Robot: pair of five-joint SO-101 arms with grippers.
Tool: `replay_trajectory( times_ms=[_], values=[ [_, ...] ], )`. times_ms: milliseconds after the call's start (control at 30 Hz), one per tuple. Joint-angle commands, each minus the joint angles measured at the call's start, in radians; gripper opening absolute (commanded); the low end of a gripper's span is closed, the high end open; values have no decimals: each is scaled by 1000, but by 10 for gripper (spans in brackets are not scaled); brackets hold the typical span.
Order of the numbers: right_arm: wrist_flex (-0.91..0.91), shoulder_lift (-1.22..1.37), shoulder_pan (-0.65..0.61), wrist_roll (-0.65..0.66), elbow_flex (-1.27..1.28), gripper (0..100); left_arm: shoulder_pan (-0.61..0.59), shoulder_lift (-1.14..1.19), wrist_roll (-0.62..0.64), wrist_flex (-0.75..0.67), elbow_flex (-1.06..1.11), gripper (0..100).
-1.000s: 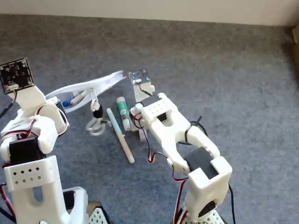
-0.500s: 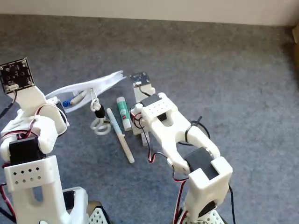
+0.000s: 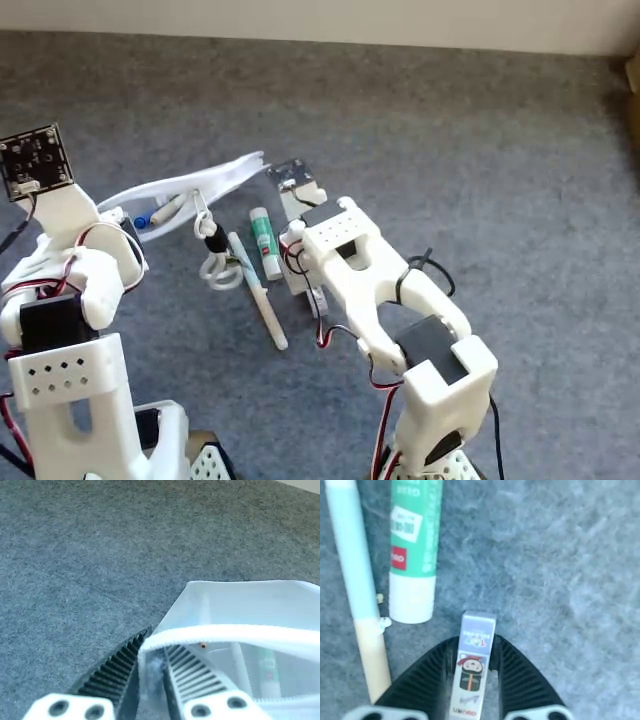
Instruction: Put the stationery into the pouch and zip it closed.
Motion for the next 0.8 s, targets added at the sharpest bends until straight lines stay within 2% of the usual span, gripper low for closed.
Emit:
replay_trajectory(
  times_ms=[0, 167, 333, 767],
  values=[
    [18, -5, -7, 12, -47, 68, -18, 16, 3, -21, 7, 11],
    [18, -5, -5, 15, -47, 77, -21, 16, 3, -21, 7, 11],
    [13, -5, -5, 17, -45, 2, -21, 16, 3, -21, 7, 11],
    [71, -84, -1, 12, -48, 5, -19, 16, 3, -21, 7, 11]
  ],
)
